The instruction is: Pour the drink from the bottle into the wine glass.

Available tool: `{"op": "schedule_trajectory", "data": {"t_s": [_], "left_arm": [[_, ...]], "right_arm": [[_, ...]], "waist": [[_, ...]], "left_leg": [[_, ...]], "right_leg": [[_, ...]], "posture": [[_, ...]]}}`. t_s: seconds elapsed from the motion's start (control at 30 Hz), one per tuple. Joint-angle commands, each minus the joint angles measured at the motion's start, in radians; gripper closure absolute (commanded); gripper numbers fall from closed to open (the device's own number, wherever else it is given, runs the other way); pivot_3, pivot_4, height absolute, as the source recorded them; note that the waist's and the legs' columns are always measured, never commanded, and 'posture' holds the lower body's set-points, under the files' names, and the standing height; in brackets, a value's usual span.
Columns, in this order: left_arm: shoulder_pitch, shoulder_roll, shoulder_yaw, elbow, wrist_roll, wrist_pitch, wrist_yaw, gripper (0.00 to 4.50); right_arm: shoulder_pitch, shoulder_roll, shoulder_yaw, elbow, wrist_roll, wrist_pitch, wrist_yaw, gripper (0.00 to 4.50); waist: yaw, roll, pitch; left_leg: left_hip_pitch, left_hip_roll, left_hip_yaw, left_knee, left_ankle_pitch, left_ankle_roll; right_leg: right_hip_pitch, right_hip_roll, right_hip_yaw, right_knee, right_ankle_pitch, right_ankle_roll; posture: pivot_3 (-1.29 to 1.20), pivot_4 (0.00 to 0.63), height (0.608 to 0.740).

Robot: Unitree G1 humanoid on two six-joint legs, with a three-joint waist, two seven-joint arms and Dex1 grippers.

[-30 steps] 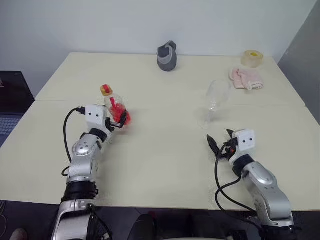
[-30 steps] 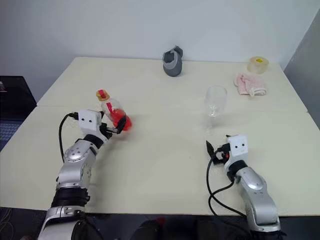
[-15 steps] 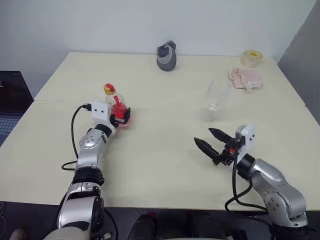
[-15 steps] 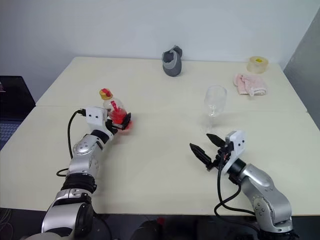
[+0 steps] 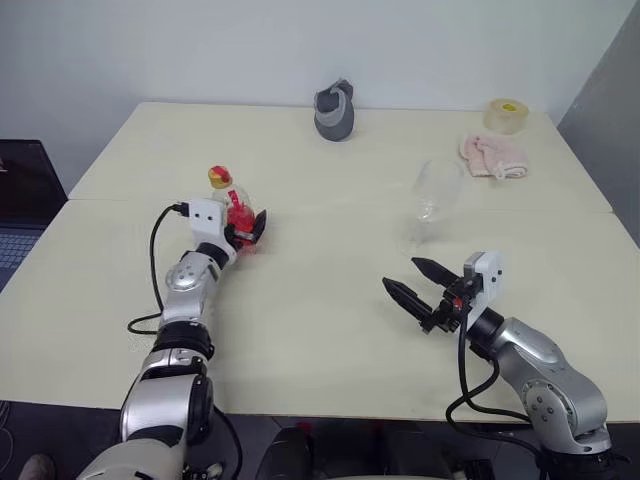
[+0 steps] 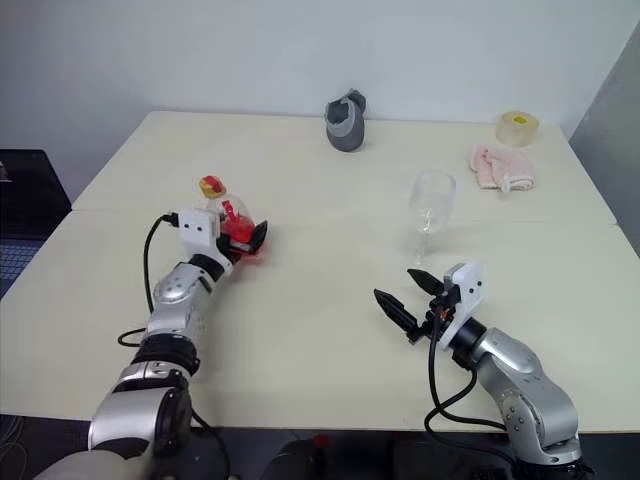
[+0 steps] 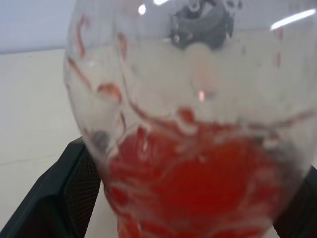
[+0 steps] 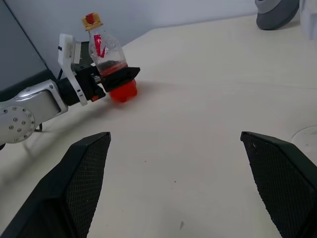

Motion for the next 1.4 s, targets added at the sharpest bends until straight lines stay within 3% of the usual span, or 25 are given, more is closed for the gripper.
{"op": "schedule_trajectory", "data": {"t_s": [0.03, 0.3, 0.53, 0.7, 0.87, 1.03, 1.23, 1.4], "left_arm": [[-0.028, 0.004, -0.003, -0.01, -0.001, -0.026, -0.012, 0.02], [-0.025, 0.004, 0.001, -0.007, 0.001, -0.039, -0.013, 0.02], [-0.014, 0.005, 0.006, -0.028, -0.014, -0.032, -0.034, 1.64], [0.007, 0.017, 0.01, -0.074, -0.022, -0.012, -0.057, 2.16], [0.072, 0.042, 0.001, -0.226, -0.044, 0.071, -0.106, 2.21], [0.175, 0.086, -0.06, -0.502, -0.085, 0.29, -0.222, 2.21], [0.211, 0.094, -0.15, -0.733, -0.143, 0.461, -0.334, 2.21], [0.164, 0.049, -0.203, -0.733, -0.133, 0.481, -0.356, 2.21]], "right_arm": [[0.002, -0.004, 0.005, -0.024, -0.011, -0.029, -0.002, 0.0], [0.007, 0.003, 0.008, -0.016, -0.029, -0.043, -0.006, 0.0], [0.001, 0.005, 0.008, -0.01, -0.035, -0.043, -0.009, 0.0], [-0.005, 0.003, 0.009, -0.001, -0.041, -0.047, -0.011, 0.0], [-0.022, -0.021, 0.021, 0.015, -0.077, -0.038, -0.021, 0.0], [-0.109, -0.052, 0.042, 0.02, -0.103, -0.003, -0.028, 0.0], [-0.387, -0.036, 0.115, 0.076, -0.067, 0.092, 0.026, 0.0], [-0.572, 0.029, 0.145, 0.197, -0.065, 0.124, 0.035, 0.0]], "waist": [[0.0, 0.0, 0.0], [0.0, 0.0, 0.0], [0.0, 0.0, 0.0], [-0.001, 0.0, 0.0], [-0.002, 0.0, 0.0], [-0.003, 0.0, 0.0], [-0.003, 0.0, 0.0], [-0.002, 0.0, 0.0]], "left_leg": [[0.0, 0.0, 0.0, 0.0, 0.0, 0.0], [0.0, 0.0, -0.001, 0.0, 0.0, 0.0], [0.0, 0.0, -0.002, 0.0, 0.0, 0.0], [0.0, 0.0, -0.002, 0.0, 0.0, 0.0], [0.0, 0.0, -0.002, 0.0, 0.0, 0.0], [0.0, 0.0, -0.002, 0.0, 0.0, 0.0], [0.0, 0.0, -0.004, 0.0, 0.002, -0.001], [-0.001, 0.001, -0.008, 0.0, 0.003, -0.002]], "right_leg": [[0.0, 0.0, 0.0, 0.0, 0.0, 0.0], [0.0, 0.0, -0.001, 0.0, 0.0, 0.0], [0.0, 0.0, -0.001, 0.0, 0.0, 0.0], [0.0, 0.0, -0.001, 0.0, 0.0, 0.0], [0.0, 0.0, -0.001, 0.0, 0.0, 0.0], [-0.001, 0.0, -0.001, 0.0, 0.0, 0.0], [0.0, 0.0, -0.003, 0.001, 0.001, -0.002], [0.001, 0.0, -0.008, 0.0, 0.002, -0.003]], "posture": [[0.0, 0.15, 0.74], [0.0, 0.15, 0.74], [0.0, 0.15, 0.74], [0.0, 0.15, 0.74], [0.0, 0.15, 0.74], [0.0, 0.15, 0.74], [0.0, 0.15, 0.74], [0.0, 0.15, 0.74]]}}
